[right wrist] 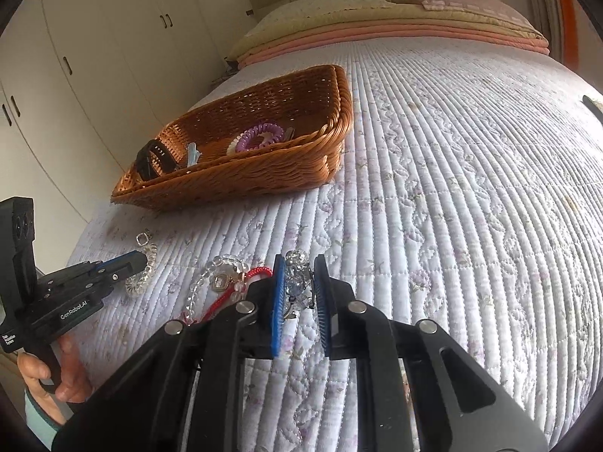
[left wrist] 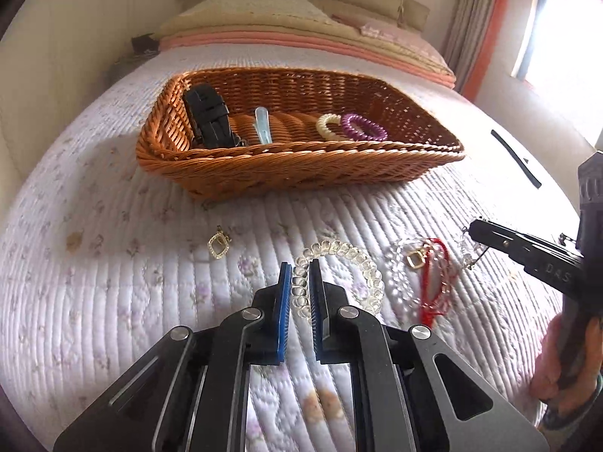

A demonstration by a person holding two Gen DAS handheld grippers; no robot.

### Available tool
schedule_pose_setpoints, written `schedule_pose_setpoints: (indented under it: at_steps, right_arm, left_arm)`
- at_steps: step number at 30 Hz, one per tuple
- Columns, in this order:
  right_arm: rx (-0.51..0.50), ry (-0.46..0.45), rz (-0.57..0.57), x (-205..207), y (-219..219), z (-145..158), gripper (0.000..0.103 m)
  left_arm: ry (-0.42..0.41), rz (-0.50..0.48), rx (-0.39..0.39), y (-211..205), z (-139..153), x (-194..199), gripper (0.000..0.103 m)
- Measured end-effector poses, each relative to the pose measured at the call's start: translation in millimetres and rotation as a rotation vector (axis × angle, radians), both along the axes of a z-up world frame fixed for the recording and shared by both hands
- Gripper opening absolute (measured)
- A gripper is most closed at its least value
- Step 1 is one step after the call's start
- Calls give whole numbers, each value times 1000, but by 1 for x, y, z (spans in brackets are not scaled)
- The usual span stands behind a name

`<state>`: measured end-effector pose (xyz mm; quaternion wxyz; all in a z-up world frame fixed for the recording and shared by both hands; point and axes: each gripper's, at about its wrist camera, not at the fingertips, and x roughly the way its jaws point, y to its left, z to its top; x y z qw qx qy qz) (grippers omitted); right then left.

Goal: Organize jewelry
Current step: 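Carry both bracelets over the basket and open both tools to release them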

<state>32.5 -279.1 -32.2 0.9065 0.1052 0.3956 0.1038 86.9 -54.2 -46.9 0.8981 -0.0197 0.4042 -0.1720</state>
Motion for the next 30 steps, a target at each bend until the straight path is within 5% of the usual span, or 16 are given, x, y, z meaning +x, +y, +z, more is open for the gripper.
schedule_pose_setpoints:
  at_steps: [10,18,25,30]
  right_arm:
    - [94,-38,18,-16,-4,25,13]
    - [114,-131,34,-21,2,67,13]
    - [64,-234,47,16,18,118,13]
    - [30,-218,41,67,30,124,13]
  left_arm:
    - [-44,-31,-57,4,20,-18,8]
    - [-99,-85,-146,3,64,-20,8]
    - [-199,-50,-117,-2,114,20,8]
    - [-168,-18,-112,-6,119,70,8]
